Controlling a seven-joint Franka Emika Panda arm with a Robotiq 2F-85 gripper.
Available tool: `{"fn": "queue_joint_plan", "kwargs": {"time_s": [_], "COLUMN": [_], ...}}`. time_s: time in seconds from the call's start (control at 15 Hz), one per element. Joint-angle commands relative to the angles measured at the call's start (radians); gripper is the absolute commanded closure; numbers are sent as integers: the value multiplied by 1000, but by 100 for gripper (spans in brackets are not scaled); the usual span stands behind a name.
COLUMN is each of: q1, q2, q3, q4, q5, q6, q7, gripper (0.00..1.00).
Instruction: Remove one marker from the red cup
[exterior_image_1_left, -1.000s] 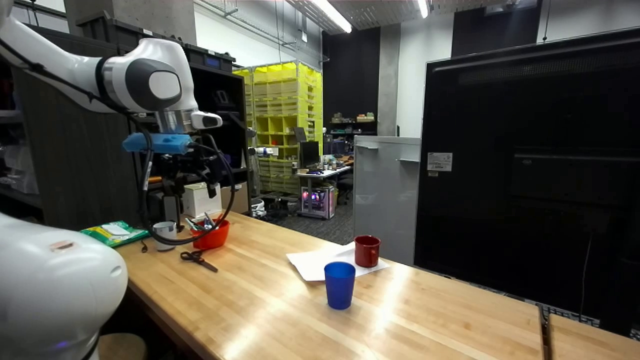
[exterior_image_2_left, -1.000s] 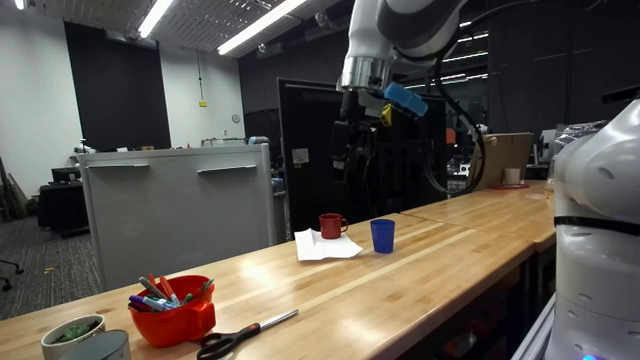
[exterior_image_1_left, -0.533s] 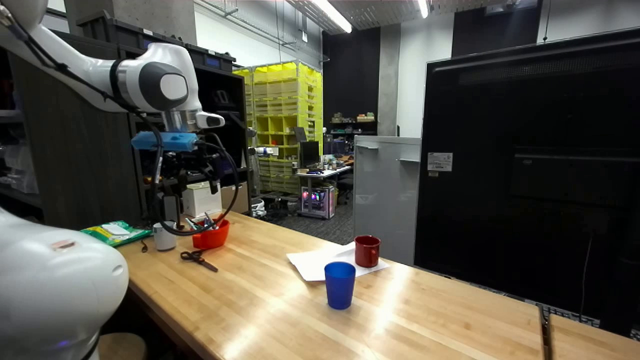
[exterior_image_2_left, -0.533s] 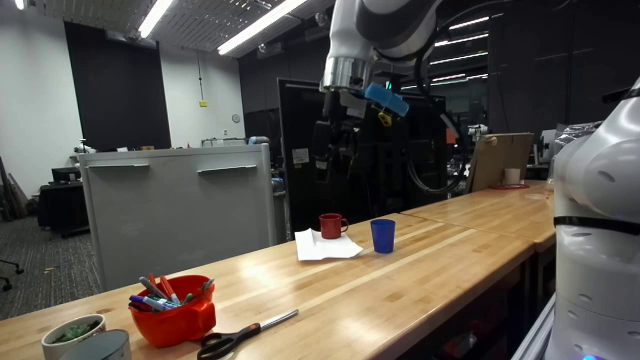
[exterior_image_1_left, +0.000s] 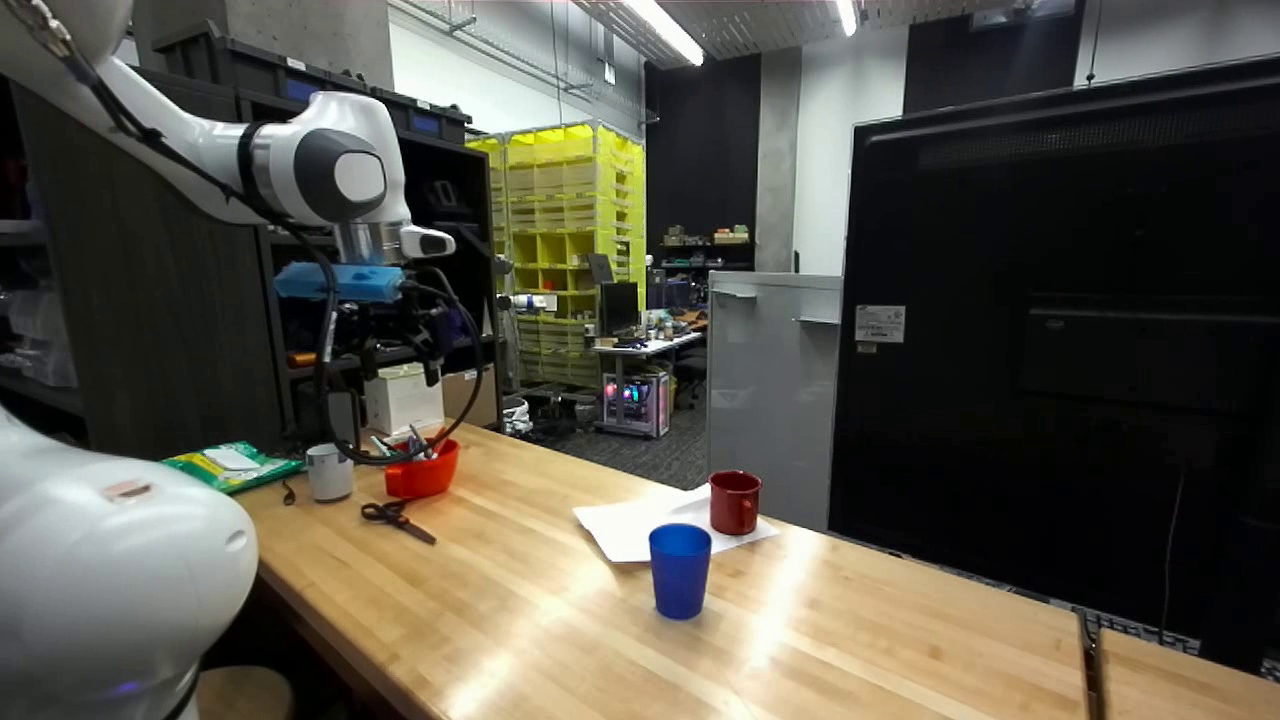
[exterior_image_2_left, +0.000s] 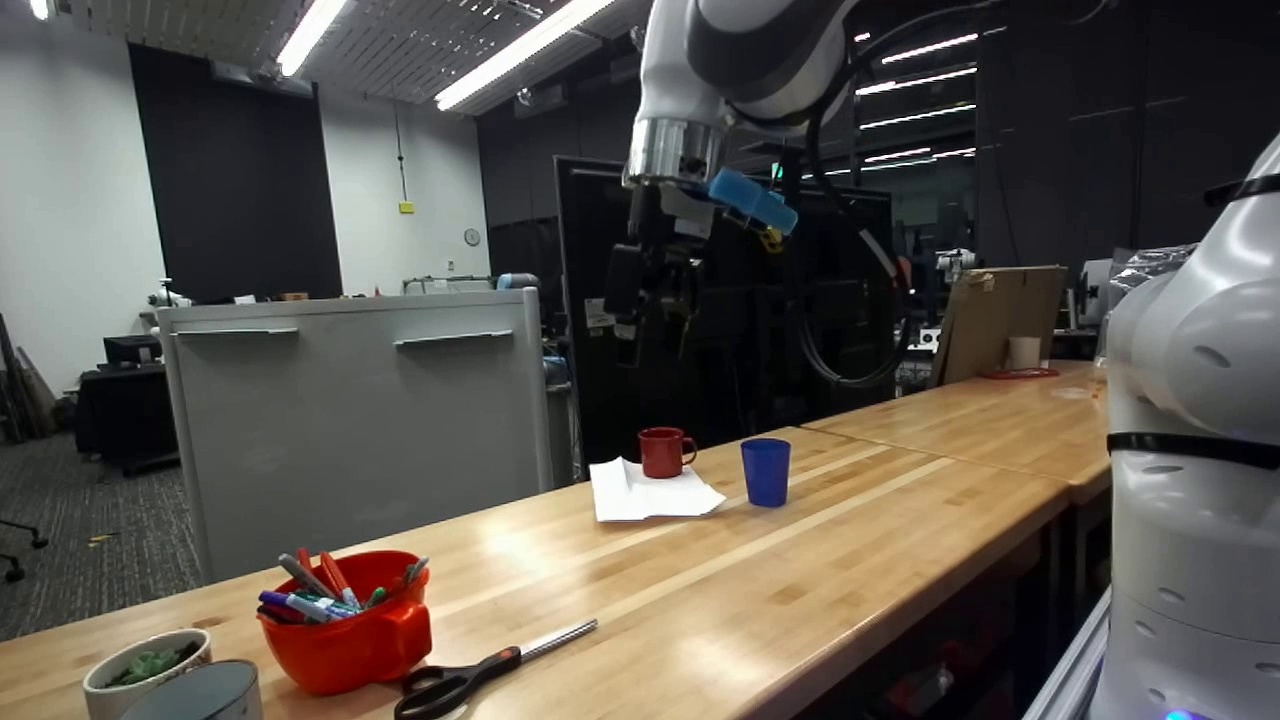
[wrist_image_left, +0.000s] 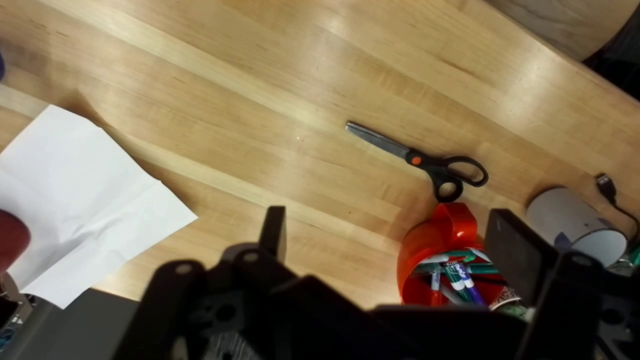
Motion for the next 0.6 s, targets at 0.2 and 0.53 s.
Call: {"fn": "queue_joint_plan", "kwargs": {"time_s": [0.2,0.53], "q1": [34,66], "q2": [66,168], "q3": [13,53], "q4": [36,101], "q5": [-11,-40], "q6": [13,51], "q7": [-19,-45], "gripper": [0,0]}}
